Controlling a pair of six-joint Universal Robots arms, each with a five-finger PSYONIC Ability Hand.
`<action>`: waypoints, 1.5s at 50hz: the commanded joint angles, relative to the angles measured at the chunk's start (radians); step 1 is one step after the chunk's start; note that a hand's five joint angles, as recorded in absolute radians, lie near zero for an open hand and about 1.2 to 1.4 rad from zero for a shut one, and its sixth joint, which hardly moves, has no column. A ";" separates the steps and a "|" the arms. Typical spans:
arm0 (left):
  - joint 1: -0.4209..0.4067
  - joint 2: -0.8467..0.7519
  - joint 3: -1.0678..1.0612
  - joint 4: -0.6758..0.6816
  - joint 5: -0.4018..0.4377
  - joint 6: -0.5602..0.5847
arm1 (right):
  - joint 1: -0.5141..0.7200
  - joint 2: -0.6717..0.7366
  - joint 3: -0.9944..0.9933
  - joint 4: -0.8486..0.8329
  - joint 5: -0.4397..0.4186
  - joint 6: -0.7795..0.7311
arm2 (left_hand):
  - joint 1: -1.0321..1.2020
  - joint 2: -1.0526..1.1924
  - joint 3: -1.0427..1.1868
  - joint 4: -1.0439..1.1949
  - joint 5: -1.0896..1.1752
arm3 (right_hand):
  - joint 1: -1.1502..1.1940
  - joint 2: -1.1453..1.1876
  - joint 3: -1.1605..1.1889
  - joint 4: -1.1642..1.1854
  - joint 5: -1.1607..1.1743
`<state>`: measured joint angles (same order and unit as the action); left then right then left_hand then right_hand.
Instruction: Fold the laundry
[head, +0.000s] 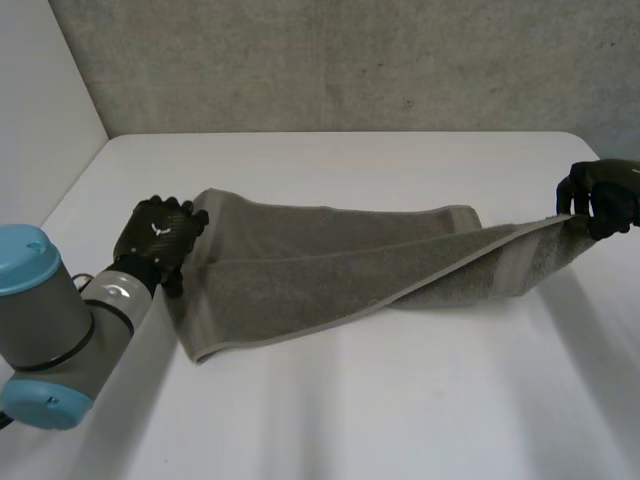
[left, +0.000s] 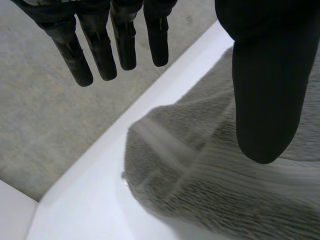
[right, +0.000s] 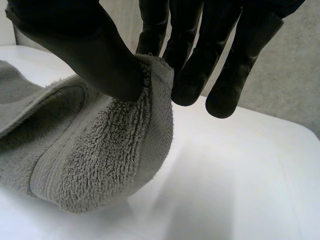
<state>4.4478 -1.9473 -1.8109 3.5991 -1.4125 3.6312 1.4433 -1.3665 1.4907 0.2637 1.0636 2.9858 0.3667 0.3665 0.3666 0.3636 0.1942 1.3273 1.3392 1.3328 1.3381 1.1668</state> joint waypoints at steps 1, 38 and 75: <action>-0.013 0.079 -0.051 -0.105 0.010 -0.060 | 0.008 0.007 0.029 -0.012 0.002 -0.010 | 0.055 0.055 0.055 0.058 0.053 | 0.069 0.057 0.063 0.058 0.055; -0.076 0.022 -0.117 -0.076 0.038 -0.147 | 0.016 0.047 0.056 -0.035 0.007 -0.067 | 0.173 0.173 0.173 0.176 0.170 | 0.069 0.057 0.063 0.058 0.055; -0.099 -0.036 -0.054 -0.120 0.032 -0.147 | 0.017 0.076 0.059 -0.038 0.012 -0.090 | 0.243 0.243 0.243 0.246 0.241 | 0.069 0.057 0.063 0.058 0.055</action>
<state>4.3482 -1.9611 -1.8914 3.4736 -1.3773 3.4839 1.4603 -1.2898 1.5489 0.2246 1.0745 2.9018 0.5217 0.5208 0.5204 0.5194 0.3453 1.3282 1.3392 1.3328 1.3381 1.1683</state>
